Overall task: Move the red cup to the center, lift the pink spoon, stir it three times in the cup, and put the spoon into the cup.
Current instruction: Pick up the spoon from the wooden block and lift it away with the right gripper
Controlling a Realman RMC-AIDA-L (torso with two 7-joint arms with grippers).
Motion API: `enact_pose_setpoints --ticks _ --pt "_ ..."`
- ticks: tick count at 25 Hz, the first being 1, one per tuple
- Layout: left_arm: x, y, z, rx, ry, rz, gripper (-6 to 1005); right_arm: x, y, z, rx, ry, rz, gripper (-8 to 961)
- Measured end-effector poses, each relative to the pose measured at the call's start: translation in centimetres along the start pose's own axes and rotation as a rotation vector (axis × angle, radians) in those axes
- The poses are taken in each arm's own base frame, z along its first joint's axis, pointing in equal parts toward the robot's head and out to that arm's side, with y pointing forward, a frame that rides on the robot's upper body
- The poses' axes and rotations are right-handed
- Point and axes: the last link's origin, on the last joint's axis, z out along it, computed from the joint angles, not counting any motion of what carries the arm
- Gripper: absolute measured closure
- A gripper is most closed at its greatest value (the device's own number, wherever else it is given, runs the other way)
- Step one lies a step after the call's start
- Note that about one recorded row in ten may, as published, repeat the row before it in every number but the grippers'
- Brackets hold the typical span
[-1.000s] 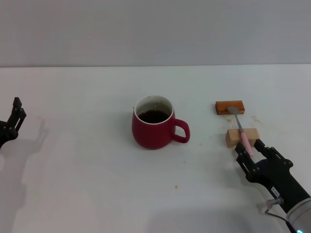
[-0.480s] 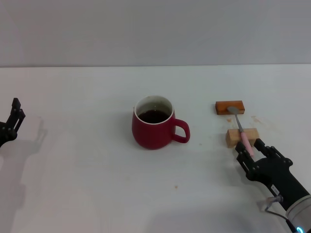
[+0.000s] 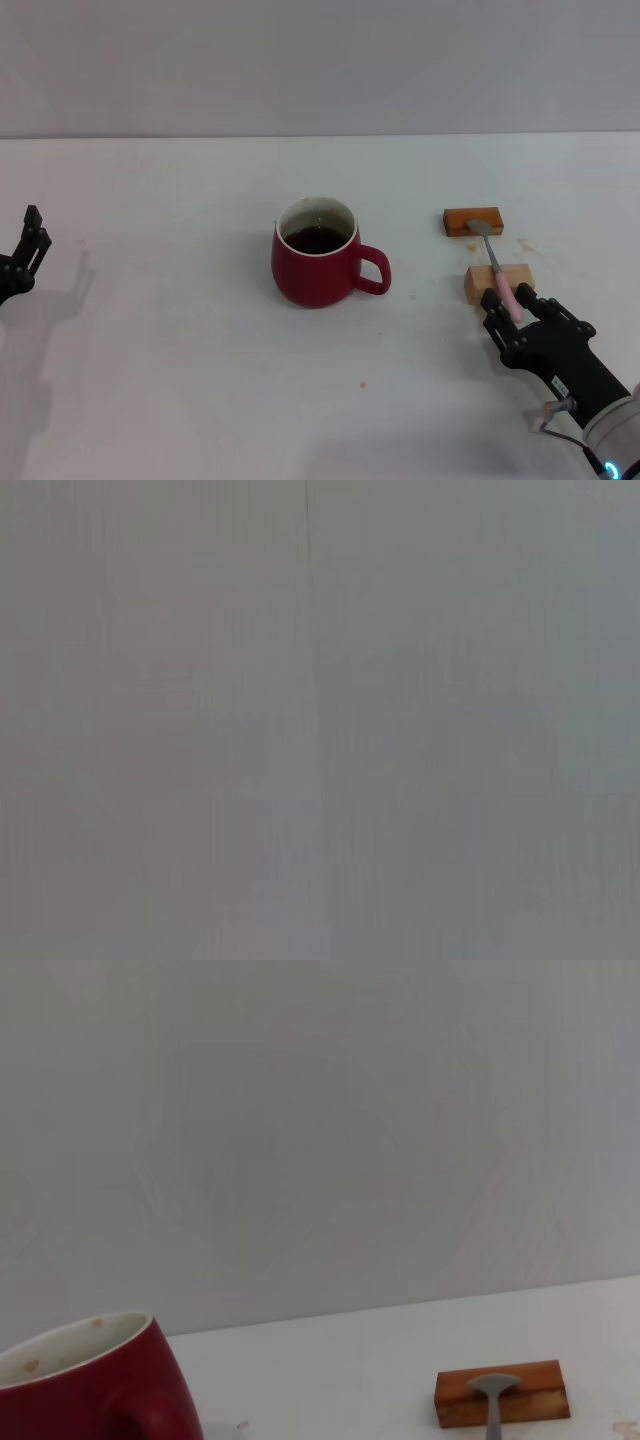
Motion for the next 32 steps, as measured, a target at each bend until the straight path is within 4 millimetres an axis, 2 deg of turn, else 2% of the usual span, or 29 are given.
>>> enact_pose_setpoints --ticks 8,24,32 --pt "-0.07 -0.03 -0.17 0.001 -0.002 0.001 140 0.01 0.03 0.04 -0.001 0.002 0.003 568" --pt "-0.16 -0.12 -0.34 0.004 -0.006 0.002 140 -0.09 -0.27 0.22 0.017 0.003 0.013 575" --pt "-0.29 -0.41 -0.48 0.007 -0.012 0.012 140 -0.03 -0.08 -0.02 0.020 -0.004 0.026 671"
